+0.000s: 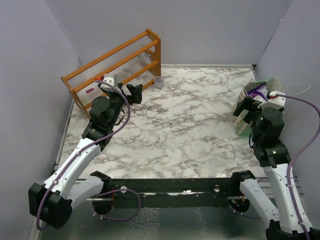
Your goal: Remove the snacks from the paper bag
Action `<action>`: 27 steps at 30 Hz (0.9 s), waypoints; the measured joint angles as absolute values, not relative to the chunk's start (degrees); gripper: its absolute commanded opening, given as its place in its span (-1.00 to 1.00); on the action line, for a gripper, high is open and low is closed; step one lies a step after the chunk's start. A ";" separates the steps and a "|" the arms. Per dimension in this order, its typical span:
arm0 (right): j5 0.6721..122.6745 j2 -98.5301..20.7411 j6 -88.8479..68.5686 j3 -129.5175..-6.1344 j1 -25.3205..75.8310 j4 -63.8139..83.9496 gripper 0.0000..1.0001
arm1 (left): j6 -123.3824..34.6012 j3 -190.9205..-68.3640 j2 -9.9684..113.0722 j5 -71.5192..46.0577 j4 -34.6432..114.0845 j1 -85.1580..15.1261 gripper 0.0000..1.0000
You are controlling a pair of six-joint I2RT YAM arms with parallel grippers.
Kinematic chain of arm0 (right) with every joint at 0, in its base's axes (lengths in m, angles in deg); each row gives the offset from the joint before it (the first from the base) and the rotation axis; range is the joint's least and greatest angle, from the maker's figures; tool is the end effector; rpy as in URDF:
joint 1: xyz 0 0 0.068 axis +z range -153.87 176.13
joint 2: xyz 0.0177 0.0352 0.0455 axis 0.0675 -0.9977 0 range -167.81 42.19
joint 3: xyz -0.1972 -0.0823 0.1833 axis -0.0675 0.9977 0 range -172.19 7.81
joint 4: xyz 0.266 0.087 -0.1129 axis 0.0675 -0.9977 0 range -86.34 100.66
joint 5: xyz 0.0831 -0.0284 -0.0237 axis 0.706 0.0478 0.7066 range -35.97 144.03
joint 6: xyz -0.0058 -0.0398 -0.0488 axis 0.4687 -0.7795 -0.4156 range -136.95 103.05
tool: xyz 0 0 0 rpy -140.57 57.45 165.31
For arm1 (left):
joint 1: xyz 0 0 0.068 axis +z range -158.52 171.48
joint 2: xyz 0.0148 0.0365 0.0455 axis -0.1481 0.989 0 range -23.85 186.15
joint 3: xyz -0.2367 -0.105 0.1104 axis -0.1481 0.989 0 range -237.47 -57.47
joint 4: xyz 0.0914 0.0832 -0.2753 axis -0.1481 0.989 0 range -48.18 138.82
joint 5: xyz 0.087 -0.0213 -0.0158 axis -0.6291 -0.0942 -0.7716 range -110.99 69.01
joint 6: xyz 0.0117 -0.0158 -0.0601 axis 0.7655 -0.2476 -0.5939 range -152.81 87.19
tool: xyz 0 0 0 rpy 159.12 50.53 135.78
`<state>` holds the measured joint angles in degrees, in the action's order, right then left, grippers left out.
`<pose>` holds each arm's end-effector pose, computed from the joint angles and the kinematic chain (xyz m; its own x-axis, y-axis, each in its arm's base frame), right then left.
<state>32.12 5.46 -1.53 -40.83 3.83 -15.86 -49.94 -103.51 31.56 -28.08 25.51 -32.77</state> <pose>0.1863 0.0069 0.3648 -0.1788 0.2248 -0.9578 0.2916 0.9419 0.1666 0.2577 -0.1096 0.3654 0.0180 -0.3287 -0.9443 0.3153 0.8981 -0.3066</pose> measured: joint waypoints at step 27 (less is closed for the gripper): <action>28.12 -2.04 -15.24 -49.80 3.18 -15.86 0.99 | -43.58 -103.51 34.01 -23.93 20.42 -34.91 0.91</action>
<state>28.12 -2.04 -15.24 -49.80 3.18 -15.86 -43.58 -103.51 34.01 -23.93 20.42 -34.91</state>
